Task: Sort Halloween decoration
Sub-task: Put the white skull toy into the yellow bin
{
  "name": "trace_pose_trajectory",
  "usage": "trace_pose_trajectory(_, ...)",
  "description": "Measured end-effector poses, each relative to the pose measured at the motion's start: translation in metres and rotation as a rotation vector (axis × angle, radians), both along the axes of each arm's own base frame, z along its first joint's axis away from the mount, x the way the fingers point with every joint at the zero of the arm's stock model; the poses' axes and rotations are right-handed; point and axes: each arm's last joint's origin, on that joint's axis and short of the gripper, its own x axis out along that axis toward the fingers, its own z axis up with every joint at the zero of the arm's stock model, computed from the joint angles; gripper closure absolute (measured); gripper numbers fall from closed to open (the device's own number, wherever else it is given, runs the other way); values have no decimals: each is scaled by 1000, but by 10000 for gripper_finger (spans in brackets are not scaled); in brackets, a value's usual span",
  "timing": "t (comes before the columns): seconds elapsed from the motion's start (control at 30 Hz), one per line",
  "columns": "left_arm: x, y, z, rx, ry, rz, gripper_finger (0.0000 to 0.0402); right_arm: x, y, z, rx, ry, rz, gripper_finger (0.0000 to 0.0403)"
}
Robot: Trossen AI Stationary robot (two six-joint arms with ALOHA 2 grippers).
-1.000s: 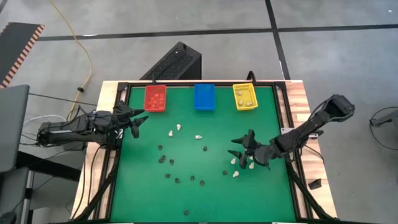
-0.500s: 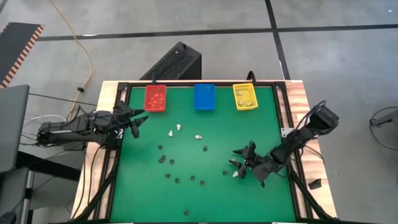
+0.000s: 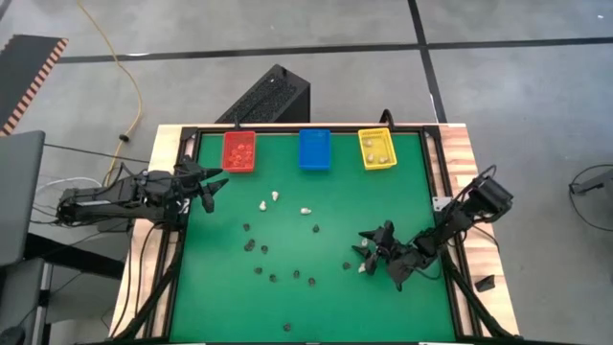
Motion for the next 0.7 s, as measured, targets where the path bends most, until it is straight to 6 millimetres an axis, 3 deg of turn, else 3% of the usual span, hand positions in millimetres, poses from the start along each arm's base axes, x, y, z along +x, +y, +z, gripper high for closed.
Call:
trace_pose_trajectory(0.23,0,0,0,0,0,0,233,0,0,2,-11,-5,-2,141)
trace_pose_trajectory(0.57,0,0,0,0,0,0,233,0,-1,1,-11,7,2,277)
trace_pose_trajectory(0.7,0,0,0,0,0,0,233,0,-1,1,-9,1,1,311)
